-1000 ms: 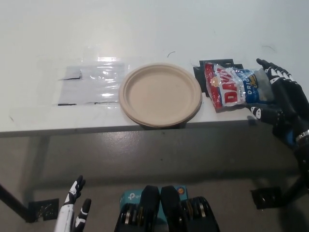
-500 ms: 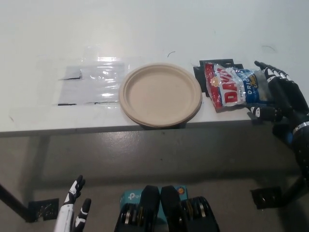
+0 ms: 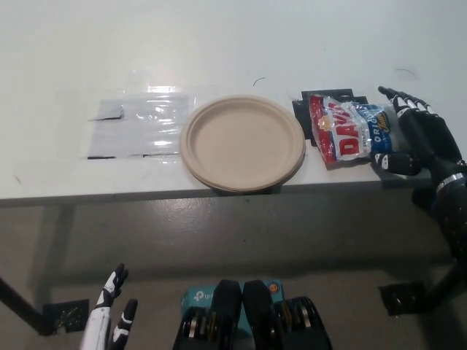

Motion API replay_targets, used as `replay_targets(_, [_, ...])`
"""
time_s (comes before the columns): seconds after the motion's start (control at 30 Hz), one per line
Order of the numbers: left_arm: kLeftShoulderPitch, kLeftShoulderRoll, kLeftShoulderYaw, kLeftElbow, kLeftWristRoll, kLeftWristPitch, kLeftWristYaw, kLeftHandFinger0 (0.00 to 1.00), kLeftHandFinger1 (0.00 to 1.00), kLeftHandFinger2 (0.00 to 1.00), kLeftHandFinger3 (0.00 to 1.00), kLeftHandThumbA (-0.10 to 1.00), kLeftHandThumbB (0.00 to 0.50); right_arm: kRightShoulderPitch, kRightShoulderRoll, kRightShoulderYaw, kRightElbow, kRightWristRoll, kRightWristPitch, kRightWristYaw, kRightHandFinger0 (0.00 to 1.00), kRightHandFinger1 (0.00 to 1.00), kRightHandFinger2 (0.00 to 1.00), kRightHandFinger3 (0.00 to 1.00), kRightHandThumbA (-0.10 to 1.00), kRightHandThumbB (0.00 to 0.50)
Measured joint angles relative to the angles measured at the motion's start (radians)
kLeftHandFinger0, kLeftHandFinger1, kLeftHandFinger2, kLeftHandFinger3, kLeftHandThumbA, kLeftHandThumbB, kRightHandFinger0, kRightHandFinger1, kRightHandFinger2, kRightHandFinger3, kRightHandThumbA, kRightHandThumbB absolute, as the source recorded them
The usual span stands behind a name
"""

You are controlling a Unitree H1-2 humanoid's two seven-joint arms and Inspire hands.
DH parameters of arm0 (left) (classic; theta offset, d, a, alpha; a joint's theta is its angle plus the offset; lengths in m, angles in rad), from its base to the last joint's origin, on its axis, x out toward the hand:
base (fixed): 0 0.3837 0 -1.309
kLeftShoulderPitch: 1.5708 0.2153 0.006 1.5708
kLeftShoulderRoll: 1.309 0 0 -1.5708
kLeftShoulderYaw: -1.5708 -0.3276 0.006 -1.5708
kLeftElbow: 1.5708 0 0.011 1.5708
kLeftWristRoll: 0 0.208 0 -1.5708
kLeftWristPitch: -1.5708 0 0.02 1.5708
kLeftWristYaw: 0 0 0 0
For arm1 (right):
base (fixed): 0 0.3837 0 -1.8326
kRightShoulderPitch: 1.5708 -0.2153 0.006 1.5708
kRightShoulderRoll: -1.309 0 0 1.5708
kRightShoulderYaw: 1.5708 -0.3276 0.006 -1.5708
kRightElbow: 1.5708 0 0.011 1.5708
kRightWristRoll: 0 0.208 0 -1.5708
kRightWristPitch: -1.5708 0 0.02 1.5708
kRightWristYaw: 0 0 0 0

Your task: The robot picks up a small bag of sunflower seeds on the right hand side and take it to the empty plate on the left hand side then pours some sunflower seeds on to the plate.

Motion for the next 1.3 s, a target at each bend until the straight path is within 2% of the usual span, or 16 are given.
replay_targets(0.17, [0.000, 0.005, 0.000, 0.000, 0.000, 0.000, 0.000, 1.00, 1.00, 1.00, 1.00, 1.00, 0.085, -0.011, 0.000, 0.017, 0.032, -0.010, 0.000, -0.002, 1.00, 1.00, 1.00, 1.00, 0.78, 0.443])
replay_targets(0.3, [0.000, 0.009, 0.000, 0.000, 0.000, 0.000, 0.000, 1.00, 1.00, 1.00, 1.00, 1.00, 0.094, -0.013, 0.000, 0.023, 0.048, -0.013, 0.000, -0.003, 1.00, 1.00, 1.00, 1.00, 0.78, 0.462])
replay_targets(0.47, [-0.004, 0.012, 0.000, -0.006, 0.000, 0.004, 0.000, 1.00, 1.00, 1.00, 1.00, 1.00, 0.080, -0.017, 0.000, 0.027, 0.057, -0.013, 0.001, -0.002, 1.00, 1.00, 1.00, 1.00, 0.78, 0.468])
replay_targets(0.67, [-0.012, 0.013, 0.000, -0.006, 0.000, 0.005, 0.000, 1.00, 1.00, 1.00, 1.00, 1.00, 0.081, -0.017, -0.015, 0.031, 0.040, -0.011, 0.004, 0.022, 1.00, 1.00, 1.00, 1.00, 0.81, 0.500])
replay_targets(0.83, [-0.013, 0.016, 0.000, -0.006, 0.000, 0.005, 0.000, 1.00, 1.00, 1.00, 1.00, 1.00, 0.083, -0.016, -0.036, 0.033, 0.024, -0.005, 0.004, 0.055, 1.00, 1.00, 1.00, 1.00, 0.79, 0.500])
replay_targets(1.3, [-0.013, 0.016, 0.001, -0.006, 0.001, 0.005, 0.000, 1.00, 1.00, 1.00, 1.00, 1.00, 0.082, -0.016, -0.058, 0.047, 0.007, 0.010, 0.008, 0.131, 1.00, 1.00, 1.00, 1.00, 0.80, 0.500])
